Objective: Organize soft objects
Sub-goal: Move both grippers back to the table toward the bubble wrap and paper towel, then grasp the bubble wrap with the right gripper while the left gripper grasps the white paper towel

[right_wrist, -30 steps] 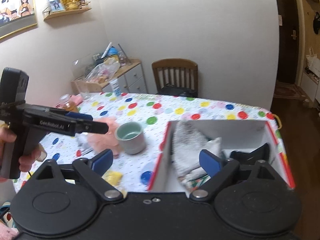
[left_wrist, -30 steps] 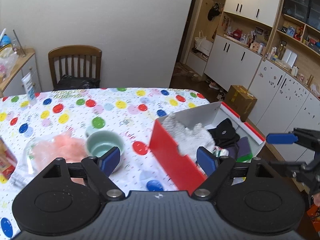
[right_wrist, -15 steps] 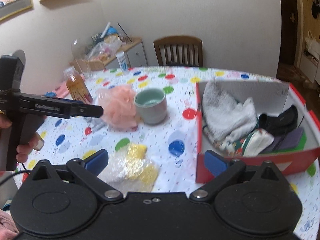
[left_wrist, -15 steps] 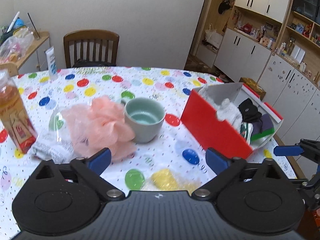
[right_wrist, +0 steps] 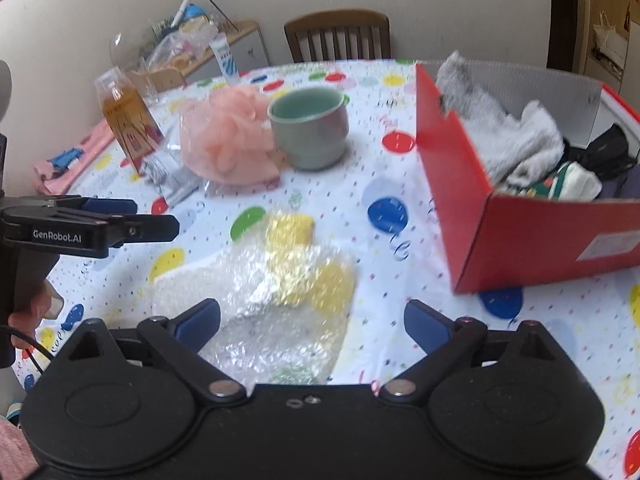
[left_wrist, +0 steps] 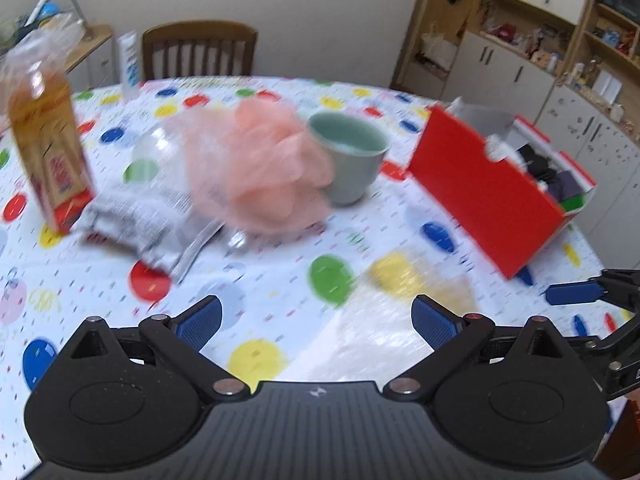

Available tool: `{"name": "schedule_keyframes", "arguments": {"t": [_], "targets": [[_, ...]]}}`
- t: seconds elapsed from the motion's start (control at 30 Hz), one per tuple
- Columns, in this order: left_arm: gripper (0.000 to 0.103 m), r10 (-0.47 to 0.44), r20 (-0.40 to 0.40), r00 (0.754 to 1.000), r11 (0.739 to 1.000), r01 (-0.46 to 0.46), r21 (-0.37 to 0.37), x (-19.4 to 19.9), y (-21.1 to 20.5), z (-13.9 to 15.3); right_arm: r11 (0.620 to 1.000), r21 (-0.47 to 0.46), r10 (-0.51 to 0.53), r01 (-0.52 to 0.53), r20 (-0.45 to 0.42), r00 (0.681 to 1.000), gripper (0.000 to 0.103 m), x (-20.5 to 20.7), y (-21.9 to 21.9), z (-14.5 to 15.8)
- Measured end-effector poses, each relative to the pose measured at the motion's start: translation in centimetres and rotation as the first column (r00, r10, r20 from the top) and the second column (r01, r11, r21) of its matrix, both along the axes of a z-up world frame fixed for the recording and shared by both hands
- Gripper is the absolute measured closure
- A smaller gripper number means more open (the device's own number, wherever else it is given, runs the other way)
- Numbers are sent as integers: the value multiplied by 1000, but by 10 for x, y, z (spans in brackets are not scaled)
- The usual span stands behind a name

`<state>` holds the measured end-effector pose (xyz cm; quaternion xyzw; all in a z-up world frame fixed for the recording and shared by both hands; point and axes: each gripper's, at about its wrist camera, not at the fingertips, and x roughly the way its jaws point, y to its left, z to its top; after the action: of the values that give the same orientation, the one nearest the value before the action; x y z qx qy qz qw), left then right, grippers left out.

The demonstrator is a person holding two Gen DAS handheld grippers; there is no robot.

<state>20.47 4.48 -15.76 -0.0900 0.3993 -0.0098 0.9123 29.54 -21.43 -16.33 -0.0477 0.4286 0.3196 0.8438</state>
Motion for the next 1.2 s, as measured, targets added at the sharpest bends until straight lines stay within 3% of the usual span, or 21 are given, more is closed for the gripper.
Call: {"name": "schedule_keyframes", "arguments": {"t": [0.4,0.77,0.93,1.03,1.1,1.2], "targets": [[1,-36,-14,999,999,36,26,-17,14,-23,994,-111,-14,8,-52,999,7,-5,40,-41],[1,-79,-1,997,996,79,32,-24,12,-29,968,-248,36,-36,-6,999,18,-20,61,-55],[1,-93,9,996,995,93,32,-25,9,-30,966,-252,68,-63,11,998,37,-27,65,-50],[1,-104,14,995,994,103,33,-25,8,-29,963,-254,101,-95,12,995,54,-31,68,-48],[1,-119,19,993,992,118,37,-26,6,-29,962,-255,109,-102,14,994,71,-32,68,-46],[1,-146,25,989,988,145,45,-26,2,-28,969,-235,83,-80,0,997,84,-28,63,-44]]}}
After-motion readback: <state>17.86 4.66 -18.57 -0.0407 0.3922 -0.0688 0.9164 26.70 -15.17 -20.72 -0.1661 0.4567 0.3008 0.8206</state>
